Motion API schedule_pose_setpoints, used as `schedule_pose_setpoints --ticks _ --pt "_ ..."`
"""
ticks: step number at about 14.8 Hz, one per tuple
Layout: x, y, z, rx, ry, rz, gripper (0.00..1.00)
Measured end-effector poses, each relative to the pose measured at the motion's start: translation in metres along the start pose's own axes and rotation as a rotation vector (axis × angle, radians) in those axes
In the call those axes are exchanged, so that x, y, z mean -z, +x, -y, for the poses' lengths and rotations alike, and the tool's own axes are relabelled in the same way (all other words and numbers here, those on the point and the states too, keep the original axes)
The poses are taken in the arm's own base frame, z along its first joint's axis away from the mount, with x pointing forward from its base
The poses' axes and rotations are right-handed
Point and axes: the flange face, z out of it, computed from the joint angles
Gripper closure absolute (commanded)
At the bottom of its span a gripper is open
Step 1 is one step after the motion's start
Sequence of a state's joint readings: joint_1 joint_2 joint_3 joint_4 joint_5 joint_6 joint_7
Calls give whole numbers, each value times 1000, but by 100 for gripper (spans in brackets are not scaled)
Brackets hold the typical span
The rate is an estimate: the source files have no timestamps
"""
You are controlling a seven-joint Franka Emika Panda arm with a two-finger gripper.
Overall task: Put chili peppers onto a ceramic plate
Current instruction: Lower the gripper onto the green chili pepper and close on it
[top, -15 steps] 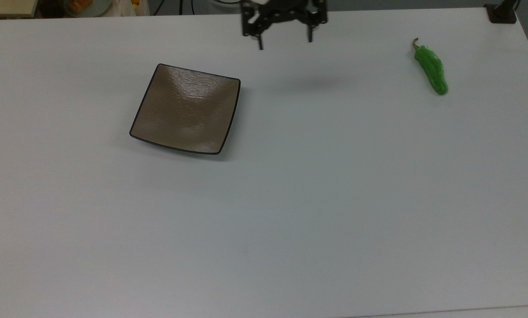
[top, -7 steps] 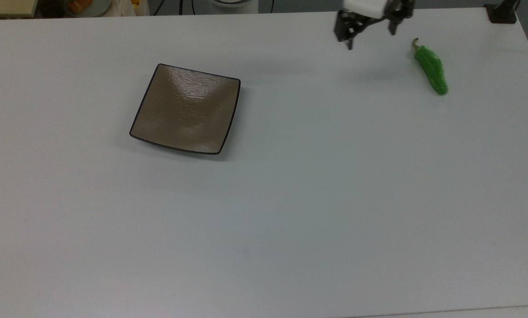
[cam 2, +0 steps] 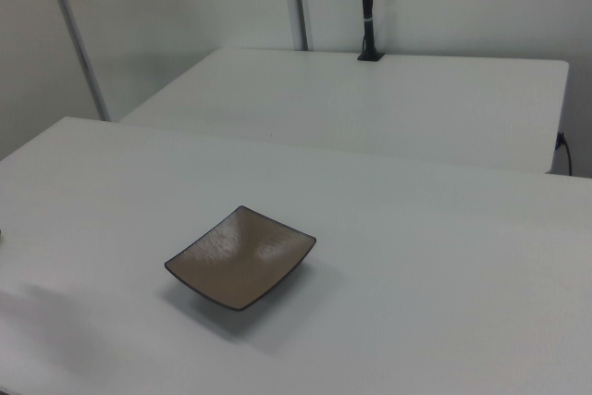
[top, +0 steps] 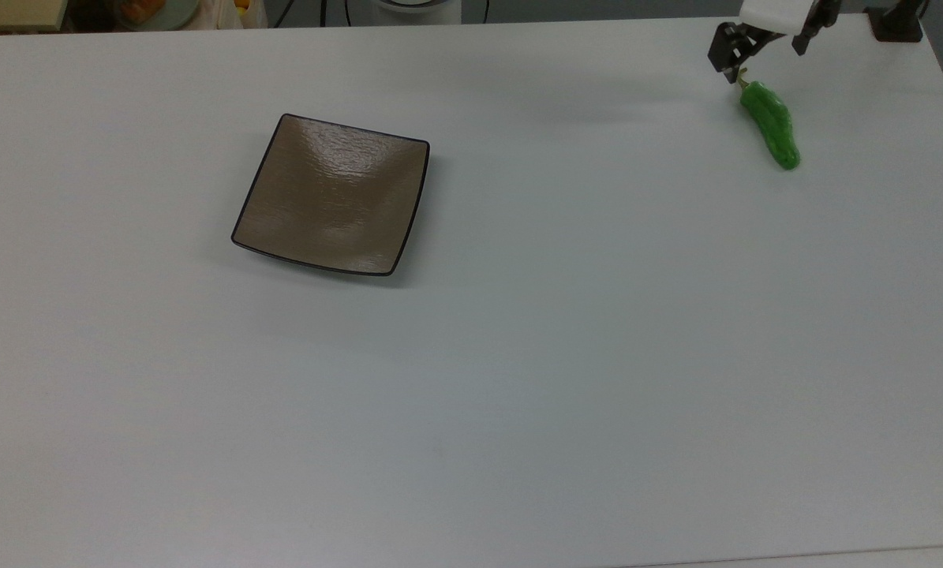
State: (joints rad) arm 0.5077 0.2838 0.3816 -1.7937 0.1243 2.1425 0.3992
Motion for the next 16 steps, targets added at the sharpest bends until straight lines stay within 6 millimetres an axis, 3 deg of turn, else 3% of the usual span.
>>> schedule_pose_setpoints --ticks 4,10,12,13,14,15,16 --pt "-62 4 19 13 29 0 0" --pt "-91 13 28 31 14 -12 0" --pt "-97 14 27 26 2 -11 10" --pt "-98 14 27 30 -3 -11 29" --pt "-99 14 26 37 -11 -14 40" --pt "-99 14 26 49 -23 -19 51" --pt "-100 14 26 61 -36 -24 52"
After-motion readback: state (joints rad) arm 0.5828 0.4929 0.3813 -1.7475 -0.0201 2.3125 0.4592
